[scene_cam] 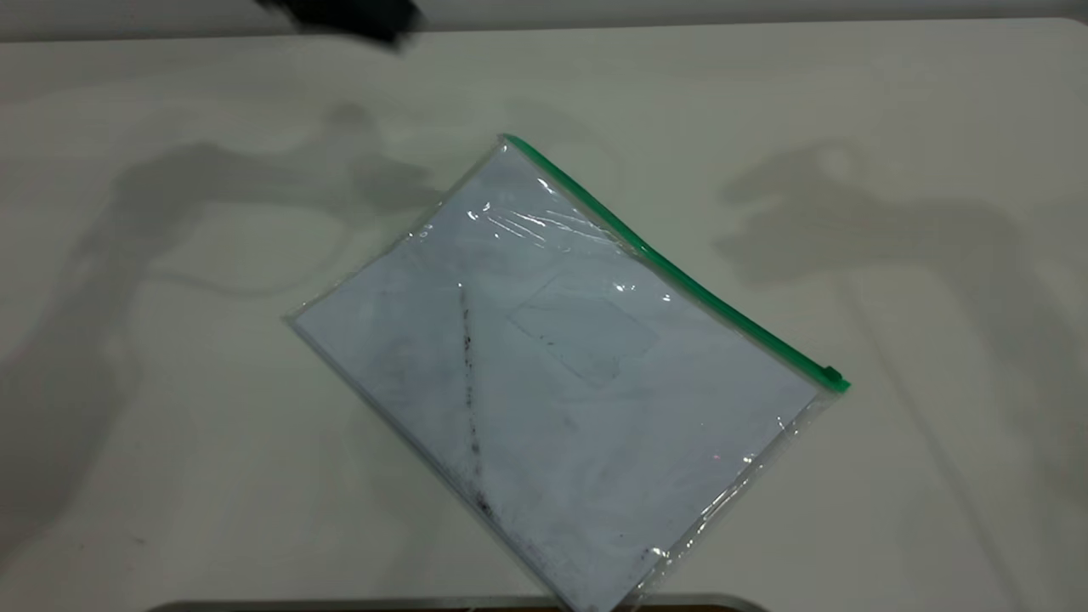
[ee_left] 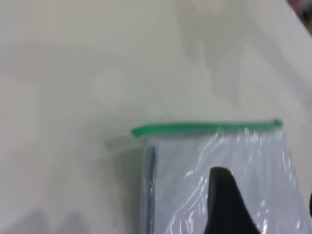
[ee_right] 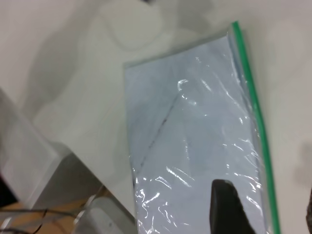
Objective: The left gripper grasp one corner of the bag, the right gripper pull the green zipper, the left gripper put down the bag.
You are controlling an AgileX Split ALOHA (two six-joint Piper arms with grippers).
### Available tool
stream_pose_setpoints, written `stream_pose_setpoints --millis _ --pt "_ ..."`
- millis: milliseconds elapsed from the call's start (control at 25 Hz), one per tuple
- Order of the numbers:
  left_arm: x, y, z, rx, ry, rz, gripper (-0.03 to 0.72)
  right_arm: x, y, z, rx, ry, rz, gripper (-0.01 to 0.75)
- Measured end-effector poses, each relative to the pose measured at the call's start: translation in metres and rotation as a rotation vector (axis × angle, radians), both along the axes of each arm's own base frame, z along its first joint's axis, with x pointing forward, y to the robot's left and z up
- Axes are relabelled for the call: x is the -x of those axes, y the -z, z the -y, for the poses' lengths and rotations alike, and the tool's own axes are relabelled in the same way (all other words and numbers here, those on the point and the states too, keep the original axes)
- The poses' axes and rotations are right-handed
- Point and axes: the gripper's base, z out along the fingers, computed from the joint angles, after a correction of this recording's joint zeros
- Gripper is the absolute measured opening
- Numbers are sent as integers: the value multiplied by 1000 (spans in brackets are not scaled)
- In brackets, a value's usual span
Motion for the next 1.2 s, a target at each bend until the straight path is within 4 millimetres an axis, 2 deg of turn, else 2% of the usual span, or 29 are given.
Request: stream_pose_setpoints --millis 80,120,200,280,360,400,520,640,840,1000,1120,1200 --pt "-2 -35 -21 0 -69 24 469 18 -32 1 12 31 50 426" --pt "-1 -59 -31 2 -110 43 467 29 -50 0 9 40 85 425" --pt "3 -92 -44 -1 -175 46 456 54 -83 -1 12 52 154 425" --pt "13 -135 -51 -12 -237 57 443 86 -118 -2 21 53 244 425" --pt "26 -170 -52 -44 -279 70 432 117 -144 2 43 70 326 425" --pt "32 -185 -53 -64 -295 82 428 134 -155 6 51 82 363 425" --pt "60 -238 -55 -139 -345 158 426 180 -168 21 92 146 422 425" --pt "90 -283 -57 -193 -384 250 426 220 -156 36 159 208 423 425" --pt "140 -340 -60 -273 -475 365 426 271 -101 56 291 248 361 425" --pt "175 -368 -66 -324 -600 385 426 297 -47 64 348 259 253 425" --pt "207 -383 -68 -350 -669 402 426 309 -7 66 354 296 160 425" --pt "226 -379 -67 -355 -685 370 426 312 15 67 350 323 129 425"
